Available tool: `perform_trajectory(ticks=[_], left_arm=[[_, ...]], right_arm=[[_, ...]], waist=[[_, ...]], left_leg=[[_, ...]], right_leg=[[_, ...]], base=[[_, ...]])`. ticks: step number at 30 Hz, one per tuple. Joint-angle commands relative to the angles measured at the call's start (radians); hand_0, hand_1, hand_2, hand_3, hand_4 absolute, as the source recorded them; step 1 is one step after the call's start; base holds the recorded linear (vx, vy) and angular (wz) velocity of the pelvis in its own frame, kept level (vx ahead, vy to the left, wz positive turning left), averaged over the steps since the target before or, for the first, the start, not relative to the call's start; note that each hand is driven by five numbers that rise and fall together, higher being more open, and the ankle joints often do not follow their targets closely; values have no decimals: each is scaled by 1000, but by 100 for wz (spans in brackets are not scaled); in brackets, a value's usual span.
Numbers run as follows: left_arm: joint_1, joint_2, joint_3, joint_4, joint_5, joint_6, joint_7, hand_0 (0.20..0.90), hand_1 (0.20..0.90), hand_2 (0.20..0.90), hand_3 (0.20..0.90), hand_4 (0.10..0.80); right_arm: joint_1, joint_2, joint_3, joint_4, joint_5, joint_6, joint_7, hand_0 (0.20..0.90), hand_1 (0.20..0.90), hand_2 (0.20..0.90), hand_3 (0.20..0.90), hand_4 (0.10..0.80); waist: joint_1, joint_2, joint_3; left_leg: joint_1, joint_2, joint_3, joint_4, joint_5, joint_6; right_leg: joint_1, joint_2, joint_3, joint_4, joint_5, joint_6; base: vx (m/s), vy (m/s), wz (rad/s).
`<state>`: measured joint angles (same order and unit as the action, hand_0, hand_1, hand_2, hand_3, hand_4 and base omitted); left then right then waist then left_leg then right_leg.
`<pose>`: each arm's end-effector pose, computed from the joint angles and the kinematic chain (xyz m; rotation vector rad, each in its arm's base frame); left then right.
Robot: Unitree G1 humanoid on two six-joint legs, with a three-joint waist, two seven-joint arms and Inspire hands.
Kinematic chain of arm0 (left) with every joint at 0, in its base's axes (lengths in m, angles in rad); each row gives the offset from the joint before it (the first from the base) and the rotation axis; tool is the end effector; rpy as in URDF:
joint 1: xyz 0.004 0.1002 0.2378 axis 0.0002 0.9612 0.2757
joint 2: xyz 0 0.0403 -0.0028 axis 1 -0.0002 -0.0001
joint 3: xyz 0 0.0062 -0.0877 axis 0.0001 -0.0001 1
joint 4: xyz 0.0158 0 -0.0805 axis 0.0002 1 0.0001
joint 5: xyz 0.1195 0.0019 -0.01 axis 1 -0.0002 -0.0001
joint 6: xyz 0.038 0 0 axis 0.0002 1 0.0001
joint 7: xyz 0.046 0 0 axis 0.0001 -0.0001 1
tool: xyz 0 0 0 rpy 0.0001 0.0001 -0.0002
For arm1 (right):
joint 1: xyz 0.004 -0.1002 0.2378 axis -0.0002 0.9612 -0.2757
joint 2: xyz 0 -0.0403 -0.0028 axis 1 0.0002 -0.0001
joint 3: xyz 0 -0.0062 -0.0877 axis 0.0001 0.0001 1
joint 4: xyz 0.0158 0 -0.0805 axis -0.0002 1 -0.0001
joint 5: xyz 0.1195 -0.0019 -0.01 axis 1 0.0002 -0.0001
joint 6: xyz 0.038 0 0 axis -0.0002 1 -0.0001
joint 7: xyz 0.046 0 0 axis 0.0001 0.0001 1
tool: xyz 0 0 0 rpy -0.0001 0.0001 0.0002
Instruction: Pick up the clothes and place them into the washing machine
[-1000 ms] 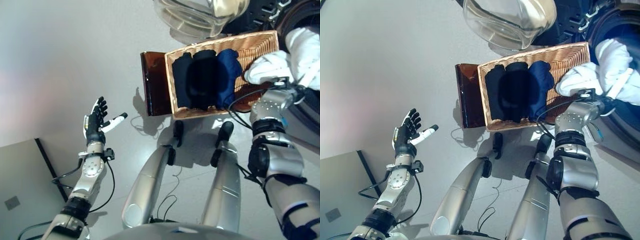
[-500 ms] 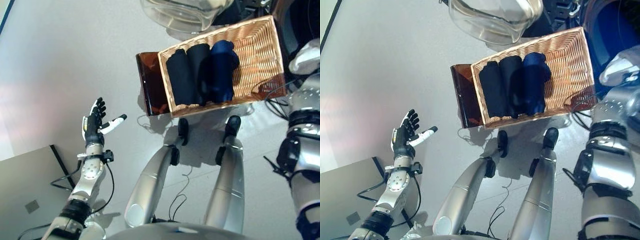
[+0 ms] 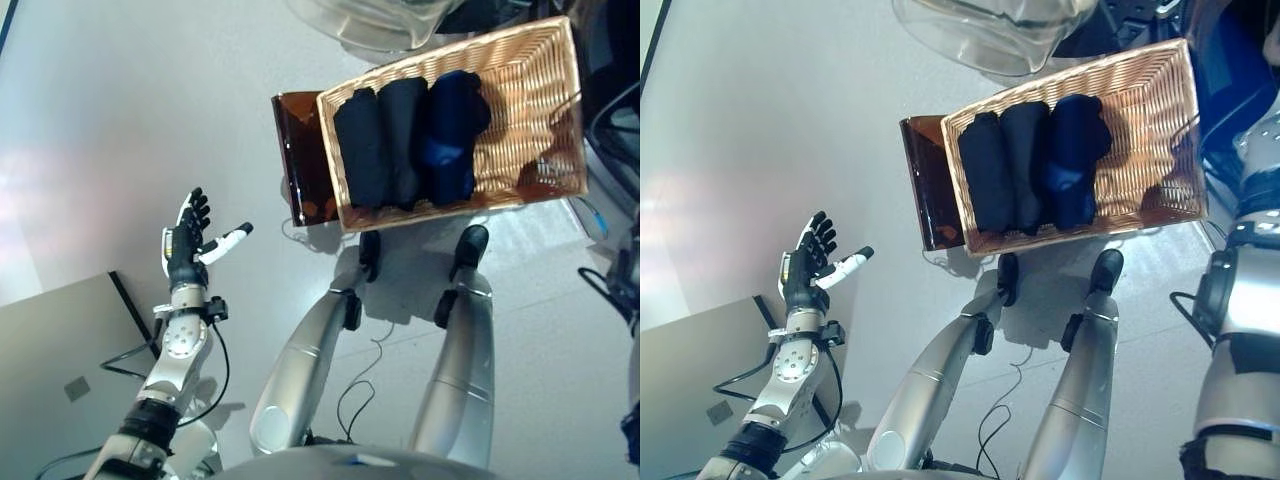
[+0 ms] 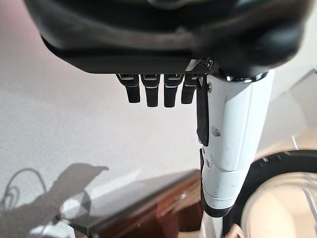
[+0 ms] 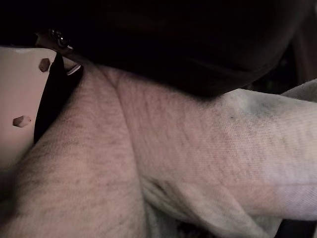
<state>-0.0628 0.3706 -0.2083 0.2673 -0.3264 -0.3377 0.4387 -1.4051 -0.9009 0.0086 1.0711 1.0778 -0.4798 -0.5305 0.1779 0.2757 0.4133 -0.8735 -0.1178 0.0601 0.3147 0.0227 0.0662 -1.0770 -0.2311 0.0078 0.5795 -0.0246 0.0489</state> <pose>0.2258 0.1867 0.0346 0.0384 -0.0875 0.3087 0.2955 -0.3308 0.3704 0.7866 -0.9480 -0.8609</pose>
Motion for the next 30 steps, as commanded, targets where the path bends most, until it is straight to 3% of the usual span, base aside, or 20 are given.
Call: perform_trajectory(ticks=[1,20,23,30], left_arm=[[65,83,105,-43,14,-88,72,900,900,900,900,800],[61,78,111,-22,0,-103,79,900,900,900,900,800],[60,64,143,-28,-26,-112,97,900,900,900,900,800],[25,52,209,-52,-45,-131,154,900,900,900,900,800]], right_arm=[[-50,-162,127,-138,-105,-128,-3,200,200,200,200,300],[-37,-227,130,-52,-134,-103,-39,200,200,200,200,300],[-7,-218,129,-76,-152,-85,-42,200,200,200,200,300],[108,-223,68,-81,-176,-65,-53,200,200,200,200,300]], waist=[[1,15,-91],[13,25,-140],[-6,20,-124],[-58,-13,-100]], left_leg=[[-31,17,-99,-15,-47,-77],[-8,-7,-98,-41,-45,-79],[-70,-12,-81,69,-80,-79],[-200,14,-37,309,-159,-108]], right_leg=[[54,53,-38,48,-151,-7],[69,32,-27,45,-155,-3],[28,43,-16,106,-170,-18],[-88,68,-10,278,-213,-40]], base=[[8,5,20],[16,14,3],[-59,-34,1],[-45,-92,13]])
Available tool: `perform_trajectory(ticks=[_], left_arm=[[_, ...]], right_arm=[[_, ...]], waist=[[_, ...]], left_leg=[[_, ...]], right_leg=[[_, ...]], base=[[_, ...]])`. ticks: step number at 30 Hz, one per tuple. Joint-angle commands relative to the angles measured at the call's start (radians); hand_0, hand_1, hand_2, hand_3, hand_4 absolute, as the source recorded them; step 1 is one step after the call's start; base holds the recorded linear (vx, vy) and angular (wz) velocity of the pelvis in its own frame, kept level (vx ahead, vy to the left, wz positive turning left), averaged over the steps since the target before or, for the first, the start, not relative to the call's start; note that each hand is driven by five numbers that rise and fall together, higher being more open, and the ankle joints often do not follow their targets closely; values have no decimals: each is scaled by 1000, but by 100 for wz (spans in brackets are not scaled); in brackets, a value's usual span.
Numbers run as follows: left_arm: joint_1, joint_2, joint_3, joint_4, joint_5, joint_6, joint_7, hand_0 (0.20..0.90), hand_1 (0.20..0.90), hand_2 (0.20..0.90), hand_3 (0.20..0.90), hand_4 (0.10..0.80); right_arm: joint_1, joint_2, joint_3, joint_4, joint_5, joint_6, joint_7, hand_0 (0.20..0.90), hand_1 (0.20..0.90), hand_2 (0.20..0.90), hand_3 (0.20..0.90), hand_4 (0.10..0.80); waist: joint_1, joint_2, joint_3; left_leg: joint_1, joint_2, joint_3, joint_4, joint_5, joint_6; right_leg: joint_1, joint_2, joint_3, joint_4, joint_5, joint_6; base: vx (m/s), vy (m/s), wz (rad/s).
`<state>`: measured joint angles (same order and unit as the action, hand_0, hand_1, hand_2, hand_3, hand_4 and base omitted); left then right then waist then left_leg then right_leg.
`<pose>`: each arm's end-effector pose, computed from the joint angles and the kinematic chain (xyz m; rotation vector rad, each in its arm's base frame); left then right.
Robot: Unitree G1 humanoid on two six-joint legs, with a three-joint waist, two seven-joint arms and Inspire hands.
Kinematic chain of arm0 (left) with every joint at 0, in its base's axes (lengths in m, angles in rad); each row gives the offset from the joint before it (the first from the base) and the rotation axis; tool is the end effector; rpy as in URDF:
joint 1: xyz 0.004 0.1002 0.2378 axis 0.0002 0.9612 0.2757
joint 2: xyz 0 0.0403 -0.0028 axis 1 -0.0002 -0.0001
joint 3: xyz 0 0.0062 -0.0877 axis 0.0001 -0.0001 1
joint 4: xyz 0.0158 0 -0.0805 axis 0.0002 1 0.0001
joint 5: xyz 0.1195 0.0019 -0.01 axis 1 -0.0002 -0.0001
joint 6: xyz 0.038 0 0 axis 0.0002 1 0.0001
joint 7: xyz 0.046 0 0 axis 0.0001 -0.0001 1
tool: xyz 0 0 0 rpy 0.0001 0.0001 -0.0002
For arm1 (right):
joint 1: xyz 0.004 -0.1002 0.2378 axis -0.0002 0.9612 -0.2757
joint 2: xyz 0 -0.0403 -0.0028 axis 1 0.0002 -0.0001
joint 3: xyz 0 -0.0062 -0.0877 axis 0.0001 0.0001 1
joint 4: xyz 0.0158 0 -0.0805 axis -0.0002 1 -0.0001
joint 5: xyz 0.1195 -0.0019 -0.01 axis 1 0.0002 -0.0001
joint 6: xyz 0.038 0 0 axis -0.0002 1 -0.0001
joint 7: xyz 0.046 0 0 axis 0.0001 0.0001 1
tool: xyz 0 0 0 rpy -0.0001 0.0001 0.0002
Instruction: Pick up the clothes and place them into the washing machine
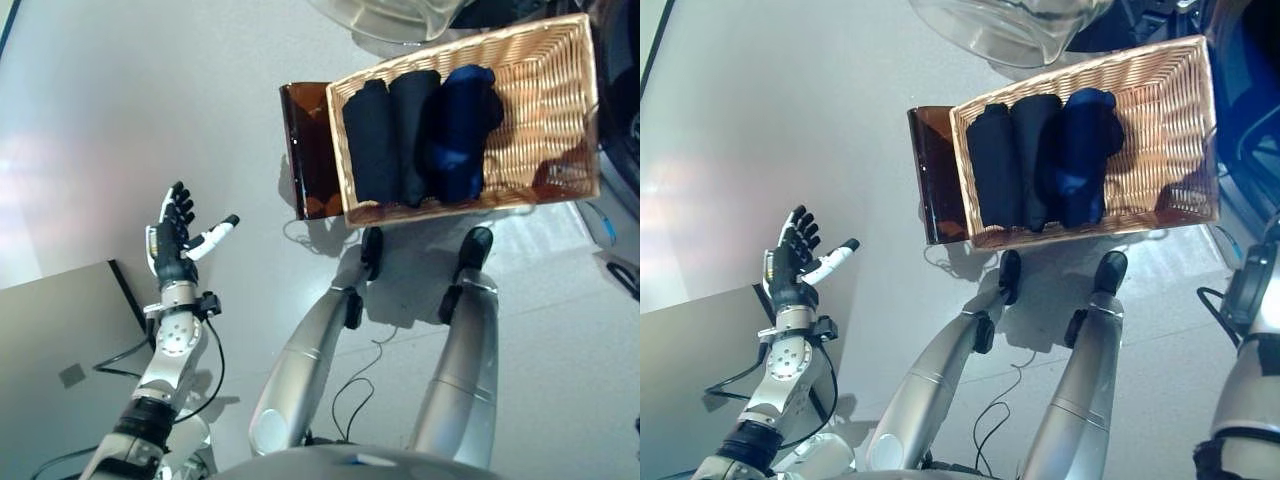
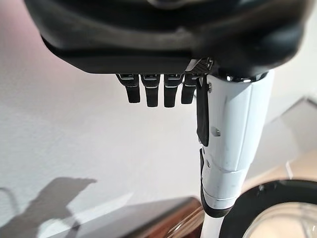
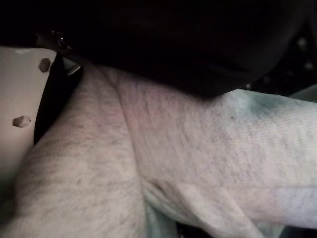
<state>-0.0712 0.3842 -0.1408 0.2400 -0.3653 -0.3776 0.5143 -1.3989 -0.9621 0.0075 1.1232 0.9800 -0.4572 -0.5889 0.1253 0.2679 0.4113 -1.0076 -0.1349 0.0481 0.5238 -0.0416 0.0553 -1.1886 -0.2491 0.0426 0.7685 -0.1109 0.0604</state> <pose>0.2302 0.2005 0.0493 -0.0171 -0.1746 0.4456 0.2853 -0.3497 0.3675 0.6830 -0.9239 -1.0070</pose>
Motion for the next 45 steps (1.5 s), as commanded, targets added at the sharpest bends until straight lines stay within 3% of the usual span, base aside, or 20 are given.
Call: perform_trajectory(ticks=[1,15,16,17,22,33,35,38,44,45], left_arm=[[34,45,149,-38,1,-93,83,900,900,900,900,800],[41,87,185,-18,14,-81,104,900,900,900,900,800],[40,89,183,-18,13,-82,103,900,900,900,900,800],[42,93,179,-16,12,-83,101,900,900,900,900,800],[43,79,184,-11,-4,-89,100,900,900,900,900,800],[32,82,206,7,-23,-102,95,900,900,900,900,800],[44,90,206,6,-29,-106,83,900,900,900,900,800],[49,94,211,9,-34,-106,79,900,900,900,900,800],[66,115,219,18,-52,-96,68,900,900,900,900,800],[67,127,227,23,-59,-91,62,900,900,900,900,800]], right_arm=[[105,-168,70,-127,-81,-83,5,200,200,200,200,300],[38,-194,132,-118,-157,-80,-49,200,200,200,200,300],[25,-195,141,-114,-159,-77,-52,359,359,359,359,414],[7,-197,154,-104,-155,-70,-44,900,900,900,900,800],[-12,-155,175,-142,-137,-85,-25,900,900,900,900,800],[9,-124,176,-143,-201,-49,-52,900,900,900,900,800],[-3,-132,217,-102,-248,1,-46,900,900,900,900,800],[-10,-133,238,-83,-272,23,-49,900,900,900,900,800],[-39,-151,370,46,-470,197,-74,900,900,900,900,800],[-53,-167,436,68,-543,249,-43,900,900,900,900,800]], waist=[[-8,-10,-97],[17,-4,-114],[18,-6,-114],[19,-11,-115],[14,-22,-112],[5,-21,-115],[11,-20,-115],[16,-23,-127],[26,-29,-142],[27,-36,-146]], left_leg=[[-75,35,-19,115,-100,-101],[-69,48,-30,-49,-36,-97],[-64,51,-31,-67,-29,-96],[-56,53,-33,-94,-22,-94],[-21,65,-36,-183,6,-80],[34,61,-29,-267,50,-86],[38,63,-19,-303,87,-81],[59,56,-28,-325,71,-83],[56,53,-36,-325,74,-75],[53,54,-36,-324,74,-76]], right_leg=[[11,88,-46,100,-126,-51],[-4,93,-47,16,-103,-40],[-3,93,-47,5,-100,-39],[-3,94,-47,-9,-97,-37],[-1,106,-39,-62,-73,-31],[47,97,-49,-134,-37,-22],[46,92,-57,-169,14,-22],[62,94,-48,-187,-8,-14],[65,96,-53,-197,-3,-20],[66,97,-55,-202,-1,-23]], base=[[18,-56,1],[13,-42,-5],[16,-24,8],[14,-18,5],[2,8,-4],[-13,32,-3],[-70,58,-6],[23,42,-11],[-2,21,-6],[0,0,0]])
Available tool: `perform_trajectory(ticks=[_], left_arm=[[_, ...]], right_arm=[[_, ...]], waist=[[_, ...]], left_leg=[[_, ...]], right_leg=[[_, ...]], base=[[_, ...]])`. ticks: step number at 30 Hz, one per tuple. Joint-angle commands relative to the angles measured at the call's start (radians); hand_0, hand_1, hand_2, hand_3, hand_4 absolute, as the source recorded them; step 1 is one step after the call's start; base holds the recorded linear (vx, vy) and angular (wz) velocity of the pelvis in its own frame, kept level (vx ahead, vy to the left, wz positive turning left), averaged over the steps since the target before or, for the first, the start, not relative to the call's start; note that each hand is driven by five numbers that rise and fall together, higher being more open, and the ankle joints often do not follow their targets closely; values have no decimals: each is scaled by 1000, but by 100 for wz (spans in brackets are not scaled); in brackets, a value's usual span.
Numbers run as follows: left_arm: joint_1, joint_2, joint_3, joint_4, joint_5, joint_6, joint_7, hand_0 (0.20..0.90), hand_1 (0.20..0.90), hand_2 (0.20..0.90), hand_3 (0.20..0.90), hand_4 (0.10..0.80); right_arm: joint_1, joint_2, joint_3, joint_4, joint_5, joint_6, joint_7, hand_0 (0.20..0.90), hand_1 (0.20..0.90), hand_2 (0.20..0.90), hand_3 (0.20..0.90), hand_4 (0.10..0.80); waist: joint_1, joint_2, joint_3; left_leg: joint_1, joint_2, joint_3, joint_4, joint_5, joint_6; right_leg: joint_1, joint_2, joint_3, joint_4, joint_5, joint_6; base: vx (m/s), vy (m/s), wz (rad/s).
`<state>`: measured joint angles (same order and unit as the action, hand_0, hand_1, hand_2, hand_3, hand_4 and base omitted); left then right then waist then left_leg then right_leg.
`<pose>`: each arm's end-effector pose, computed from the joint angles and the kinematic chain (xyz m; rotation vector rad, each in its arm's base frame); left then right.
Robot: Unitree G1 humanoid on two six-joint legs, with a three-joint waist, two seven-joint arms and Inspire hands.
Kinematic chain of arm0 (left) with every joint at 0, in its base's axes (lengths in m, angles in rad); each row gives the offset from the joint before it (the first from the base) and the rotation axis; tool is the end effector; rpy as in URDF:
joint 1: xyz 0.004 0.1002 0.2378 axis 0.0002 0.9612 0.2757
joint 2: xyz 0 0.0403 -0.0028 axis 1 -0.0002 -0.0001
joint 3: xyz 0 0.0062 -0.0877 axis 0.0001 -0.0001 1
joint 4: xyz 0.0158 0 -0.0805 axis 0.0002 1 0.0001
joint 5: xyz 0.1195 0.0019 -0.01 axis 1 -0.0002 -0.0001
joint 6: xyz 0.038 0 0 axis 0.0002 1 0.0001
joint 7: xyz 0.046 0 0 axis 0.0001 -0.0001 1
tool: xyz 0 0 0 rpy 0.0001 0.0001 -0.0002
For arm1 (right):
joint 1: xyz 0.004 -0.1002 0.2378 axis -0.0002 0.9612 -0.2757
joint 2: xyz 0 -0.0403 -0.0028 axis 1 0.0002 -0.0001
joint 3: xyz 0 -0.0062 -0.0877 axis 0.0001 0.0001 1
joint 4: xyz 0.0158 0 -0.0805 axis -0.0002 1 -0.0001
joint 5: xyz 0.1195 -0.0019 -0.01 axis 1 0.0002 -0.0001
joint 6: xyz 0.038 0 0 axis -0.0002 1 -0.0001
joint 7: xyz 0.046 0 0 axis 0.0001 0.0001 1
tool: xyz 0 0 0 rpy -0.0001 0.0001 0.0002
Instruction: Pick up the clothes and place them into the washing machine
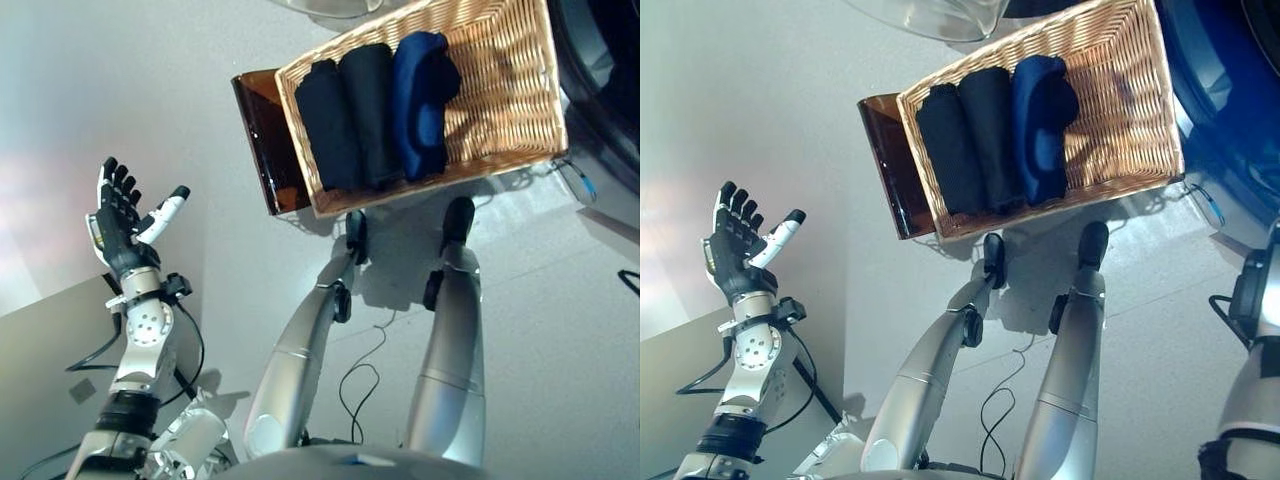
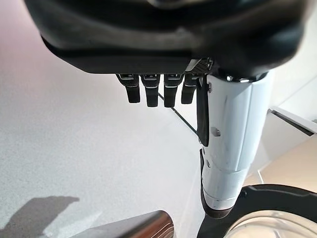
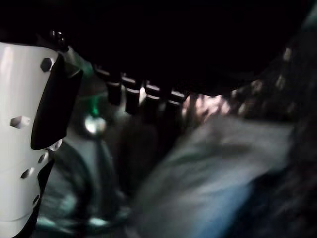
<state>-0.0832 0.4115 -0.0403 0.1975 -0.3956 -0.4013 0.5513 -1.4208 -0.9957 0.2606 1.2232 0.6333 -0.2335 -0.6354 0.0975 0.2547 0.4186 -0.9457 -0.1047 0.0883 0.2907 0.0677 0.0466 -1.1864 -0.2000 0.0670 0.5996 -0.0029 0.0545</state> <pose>0.2341 0.2217 0.0711 -0.0551 -0.2835 0.5614 0.3024 -0.3472 0.3487 0.0566 -0.6279 -1.1263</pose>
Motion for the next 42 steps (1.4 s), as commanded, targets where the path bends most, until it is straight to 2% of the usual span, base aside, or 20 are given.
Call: perform_trajectory(ticks=[1,8,12,14,18,21,22,24,25,28,29,30,31,32,33,34,35,37,39,42], left_arm=[[92,99,146,54,-24,-58,26,900,900,900,900,800],[113,85,174,55,-48,-52,14,900,900,900,900,800],[98,81,190,67,-59,-56,14,900,900,900,900,800],[100,87,190,67,-59,-56,13,900,900,900,900,800],[58,83,186,76,-57,-60,-3,900,900,900,900,800],[36,93,182,83,-34,-58,3,900,900,900,900,800],[18,85,177,83,-24,-63,2,900,900,900,900,800],[4,83,165,79,-16,-66,-5,900,900,900,900,800],[5,85,165,78,-15,-66,-5,900,900,900,900,800],[-15,73,156,73,12,-67,-7,900,900,900,900,800],[-13,74,155,72,12,-66,-7,900,900,900,900,800],[-20,58,156,78,21,-64,-5,900,900,900,900,800],[-19,53,154,82,21,-63,-4,900,900,900,900,800],[-19,53,154,82,21,-63,-4,900,900,900,900,800],[-23,46,153,91,23,-58,-1,900,900,900,900,800],[-29,34,152,103,27,-54,-1,900,900,900,900,800],[-30,28,144,115,31,-49,-1,900,900,900,900,800],[-34,23,137,130,31,-46,-1,900,900,900,900,800],[-41,-4,102,197,71,-25,-4,900,900,900,900,800],[-47,-24,82,264,74,-10,-15,900,900,900,900,800]], right_arm=[[-34,-130,198,-66,-221,37,-28,900,900,900,900,800],[24,-83,133,-152,-221,22,-36,900,900,900,900,800],[128,-13,40,-241,-112,-44,7,900,900,900,900,800],[140,-13,29,-245,-110,-45,10,900,900,900,900,800],[257,146,-59,-213,50,-98,103,900,900,900,900,800],[302,200,-91,-191,60,-96,114,900,900,900,900,800],[336,258,-110,-158,84,-97,146,900,900,900,900,800],[353,321,-112,-123,89,-89,179,900,900,900,900,800],[354,323,-113,-123,89,-90,180,900,900,900,900,800],[415,434,-120,-141,101,-105,210,900,900,900,900,800],[419,436,-122,-144,99,-105,209,900,900,900,900,800],[463,479,-129,-178,107,-117,223,900,900,900,900,800],[491,496,-132,-205,106,-125,221,900,900,900,900,800],[493,496,-132,-208,105,-124,219,900,900,900,900,800],[524,514,-135,-233,105,-126,228,900,900,900,900,800],[558,530,-143,-253,116,-133,234,900,900,900,900,800],[598,549,-153,-283,126,-144,235,900,900,900,900,800],[647,566,-164,-316,128,-151,239,900,900,900,900,800],[819,624,-181,-385,119,-161,270,900,900,900,900,800],[901,642,-182,-396,96,-152,281,900,900,900,900,800]], waist=[[50,-25,-156],[44,-38,-171],[36,-48,-164],[38,-52,-165],[41,-59,-152],[40,-68,-152],[44,-76,-153],[55,-85,-154],[54,-86,-153],[64,-104,-152],[62,-105,-151],[63,-113,-150],[62,-115,-142],[61,-117,-149],[59,-120,-140],[55,-132,-149],[53,-136,-143],[51,-142,-142],[33,-172,-141],[23,-188,-138]], left_leg=[[-14,24,-74,-88,-36,-65],[-37,23,-81,-77,-42,-60],[-33,27,-89,-83,-39,-58],[-31,27,-90,-84,-38,-58],[9,28,-95,-80,-39,-58],[32,26,-100,-80,-41,-57],[47,23,-101,-79,-42,-56],[71,20,-105,-81,-42,-56],[74,21,-105,-82,-42,-56],[113,20,-110,-101,-34,-56],[118,19,-111,-100,-37,-56],[132,19,-116,-102,-34,-56],[134,22,-111,-100,-8,-53],[147,20,-119,-103,-33,-56],[148,23,-116,-98,-8,-55],[170,20,-125,-96,-37,-58],[174,22,-122,-93,-13,-56],[199,22,-129,-97,-14,-56],[293,24,-141,-105,-27,-59],[367,28,-149,-122,-34,-59]], right_leg=[[63,50,-83,-35,-106,-18],[56,56,-87,-42,-105,-22],[59,57,-91,-46,-101,-21],[62,57,-91,-47,-100,-21],[105,55,-95,-47,-99,-22],[132,54,-98,-50,-99,-23],[151,54,-102,-51,-100,-22],[178,52,-111,-61,-98,-21],[181,53,-112,-62,-98,-21],[225,52,-128,-93,-86,-18],[230,50,-129,-91,-91,-18],[247,52,-134,-96,-86,-18],[253,52,-147,-101,-58,-25],[264,52,-139,-99,-87,-18],[273,51,-152,-106,-58,-25],[298,51,-146,-102,-89,-18],[311,49,-161,-110,-61,-24],[343,50,-170,-124,-57,-23],[456,49,-187,-163,-53,-14],[535,51,-197,-193,-49,-8]], base=[[-2,1,-4],[2,7,-2],[0,0,0],[-3,-3,-2],[-6,-18,-8],[1,-21,-5],[6,-39,-6],[2,-27,-5],[0,0,0],[-13,-31,10],[-12,-23,12],[-106,8,14],[-6,-6,12],[-98,0,13],[129,-38,10],[-76,-6,13],[57,-19,12],[12,3,11],[131,13,0],[96,19,-9]])
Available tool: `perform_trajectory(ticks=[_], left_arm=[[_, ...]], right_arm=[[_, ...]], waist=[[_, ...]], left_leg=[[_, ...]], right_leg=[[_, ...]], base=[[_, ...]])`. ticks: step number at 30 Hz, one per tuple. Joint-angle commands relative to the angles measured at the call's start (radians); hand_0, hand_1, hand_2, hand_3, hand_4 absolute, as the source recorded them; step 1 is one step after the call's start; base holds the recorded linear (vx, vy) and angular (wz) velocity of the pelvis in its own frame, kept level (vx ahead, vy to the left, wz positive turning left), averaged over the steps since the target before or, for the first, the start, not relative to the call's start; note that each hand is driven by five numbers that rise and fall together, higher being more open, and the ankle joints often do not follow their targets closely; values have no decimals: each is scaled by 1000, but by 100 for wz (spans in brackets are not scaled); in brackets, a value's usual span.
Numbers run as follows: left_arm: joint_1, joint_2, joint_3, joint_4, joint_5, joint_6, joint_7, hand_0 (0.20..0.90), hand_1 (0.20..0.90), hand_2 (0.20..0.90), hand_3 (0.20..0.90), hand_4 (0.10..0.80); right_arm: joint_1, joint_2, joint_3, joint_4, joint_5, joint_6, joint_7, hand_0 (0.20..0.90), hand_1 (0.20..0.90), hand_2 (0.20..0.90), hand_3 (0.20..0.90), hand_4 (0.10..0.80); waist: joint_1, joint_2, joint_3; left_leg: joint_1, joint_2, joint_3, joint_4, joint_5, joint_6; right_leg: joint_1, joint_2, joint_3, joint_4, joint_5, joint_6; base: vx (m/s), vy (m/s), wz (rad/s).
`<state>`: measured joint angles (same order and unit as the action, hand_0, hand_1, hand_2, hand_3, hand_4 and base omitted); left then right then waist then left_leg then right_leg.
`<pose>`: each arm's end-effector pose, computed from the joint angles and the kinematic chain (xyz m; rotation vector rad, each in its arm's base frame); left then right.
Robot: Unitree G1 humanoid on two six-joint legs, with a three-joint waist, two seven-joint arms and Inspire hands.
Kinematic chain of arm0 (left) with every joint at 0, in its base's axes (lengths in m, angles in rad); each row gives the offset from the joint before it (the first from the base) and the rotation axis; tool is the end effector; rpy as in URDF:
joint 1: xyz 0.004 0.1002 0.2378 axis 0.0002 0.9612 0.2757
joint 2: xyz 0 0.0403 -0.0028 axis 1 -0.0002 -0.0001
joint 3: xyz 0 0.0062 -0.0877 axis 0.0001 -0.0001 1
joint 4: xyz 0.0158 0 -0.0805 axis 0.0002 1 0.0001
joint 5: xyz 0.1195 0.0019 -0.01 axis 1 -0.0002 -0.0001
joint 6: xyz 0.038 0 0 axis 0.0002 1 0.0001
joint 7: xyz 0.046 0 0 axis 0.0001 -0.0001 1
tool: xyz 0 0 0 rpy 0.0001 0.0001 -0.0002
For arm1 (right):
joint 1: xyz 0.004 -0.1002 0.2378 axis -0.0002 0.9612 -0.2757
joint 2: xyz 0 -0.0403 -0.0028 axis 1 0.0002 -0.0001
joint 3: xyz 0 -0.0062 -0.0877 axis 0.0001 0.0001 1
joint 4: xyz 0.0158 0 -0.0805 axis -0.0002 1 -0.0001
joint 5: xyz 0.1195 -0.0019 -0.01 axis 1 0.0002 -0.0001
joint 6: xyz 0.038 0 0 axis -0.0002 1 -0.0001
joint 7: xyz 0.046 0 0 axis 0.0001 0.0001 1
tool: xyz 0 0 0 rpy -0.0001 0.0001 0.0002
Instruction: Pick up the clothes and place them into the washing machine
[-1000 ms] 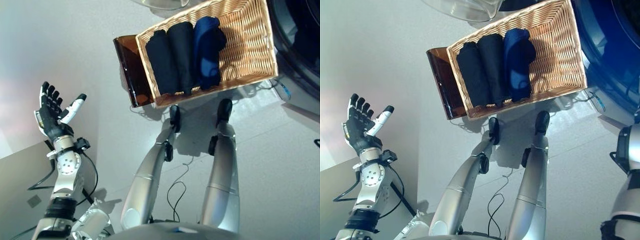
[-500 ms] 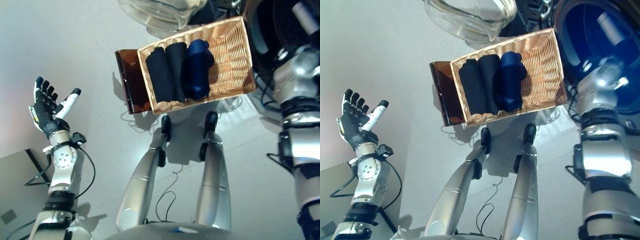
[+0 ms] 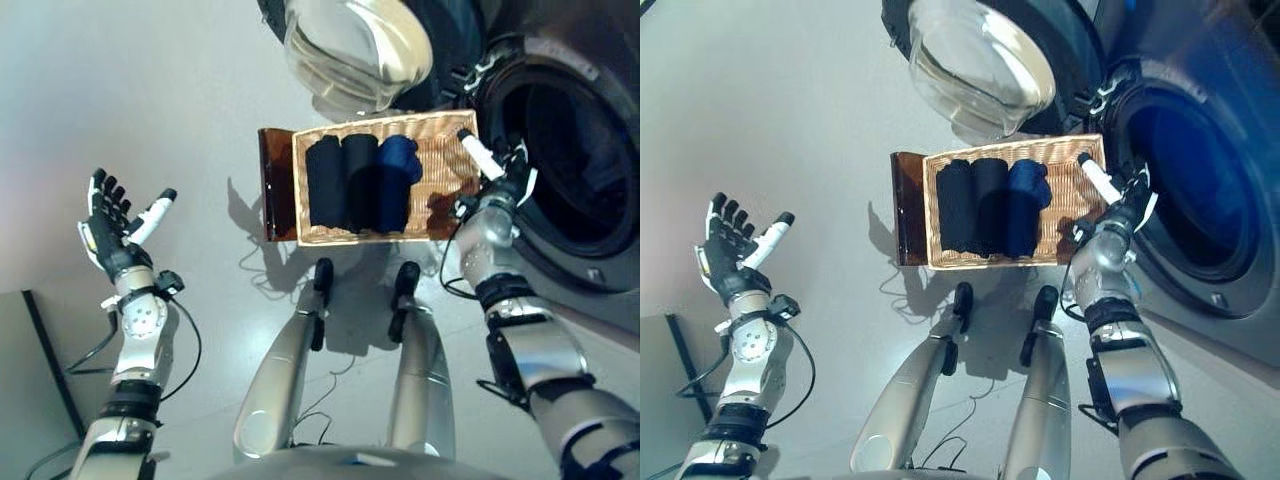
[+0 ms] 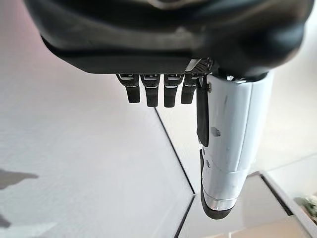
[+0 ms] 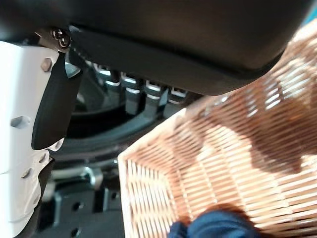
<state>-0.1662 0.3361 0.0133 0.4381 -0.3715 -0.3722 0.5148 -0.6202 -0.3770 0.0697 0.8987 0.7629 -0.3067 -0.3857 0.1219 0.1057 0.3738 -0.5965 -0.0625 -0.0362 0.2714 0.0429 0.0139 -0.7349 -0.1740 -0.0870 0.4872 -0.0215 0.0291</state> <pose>0.2439 0.2281 0.0415 -0.0508 -0.1169 0.6342 0.3153 -0.2277 0.0745 0.3432 -0.0007 -0.5902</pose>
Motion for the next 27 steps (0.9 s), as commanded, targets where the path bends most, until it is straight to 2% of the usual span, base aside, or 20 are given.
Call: perform_trajectory(ticks=[1,4,8,14,19,22,24,27], left_arm=[[38,39,20,56,51,-34,18,900,900,900,900,800],[35,4,-5,187,49,-8,-8,900,900,900,900,800],[58,-9,-2,277,60,5,-29,900,900,900,900,800],[81,-16,0,373,81,21,-46,900,900,900,900,800],[113,-27,10,445,102,43,-64,900,900,900,900,800],[108,-45,-2,597,140,83,-96,900,900,900,900,800],[115,-59,-7,641,160,97,-106,900,900,900,900,800],[130,-70,-12,691,180,114,-130,900,900,900,900,800]], right_arm=[[135,37,8,-72,-41,-76,35,900,900,900,900,800],[253,77,11,-39,-63,-55,52,900,900,900,900,800],[356,95,-3,16,-121,-25,60,900,900,900,900,800],[418,109,-22,146,-163,14,76,900,900,900,900,800],[482,148,-46,232,-152,37,95,900,900,900,900,800],[515,179,-34,313,-166,64,127,900,900,900,900,800],[524,189,-30,320,-177,72,126,900,900,900,900,800],[536,203,-25,336,-171,77,136,900,900,900,900,800]], waist=[[-4,-46,-94],[-23,-70,-110],[-38,-84,-139],[-42,-88,-181],[-48,-96,-249],[-52,-101,-290],[-55,-96,-311],[-59,-98,-315]], left_leg=[[59,-11,-25,-114,-13,-27],[204,1,-24,-149,-26,-29],[309,4,-26,-184,-35,-29],[411,-2,-23,-214,-52,-22],[499,2,-8,-261,-57,-24],[539,0,-5,-272,-60,-25],[557,0,5,-294,-56,-26],[581,1,26,-288,-67,-14]], right_leg=[[124,24,-49,-97,-28,21],[270,17,-61,-162,-14,37],[391,23,-72,-226,-9,47],[498,26,-73,-292,8,61],[606,32,-65,-389,37,79],[661,31,-49,-448,61,87],[675,26,-44,-478,79,100],[679,28,-27,-447,71,96]], base=[[66,42,-19],[125,65,-10],[107,41,-6],[106,24,-4],[124,17,-9],[73,33,-8],[34,62,-11],[41,71,-17]])
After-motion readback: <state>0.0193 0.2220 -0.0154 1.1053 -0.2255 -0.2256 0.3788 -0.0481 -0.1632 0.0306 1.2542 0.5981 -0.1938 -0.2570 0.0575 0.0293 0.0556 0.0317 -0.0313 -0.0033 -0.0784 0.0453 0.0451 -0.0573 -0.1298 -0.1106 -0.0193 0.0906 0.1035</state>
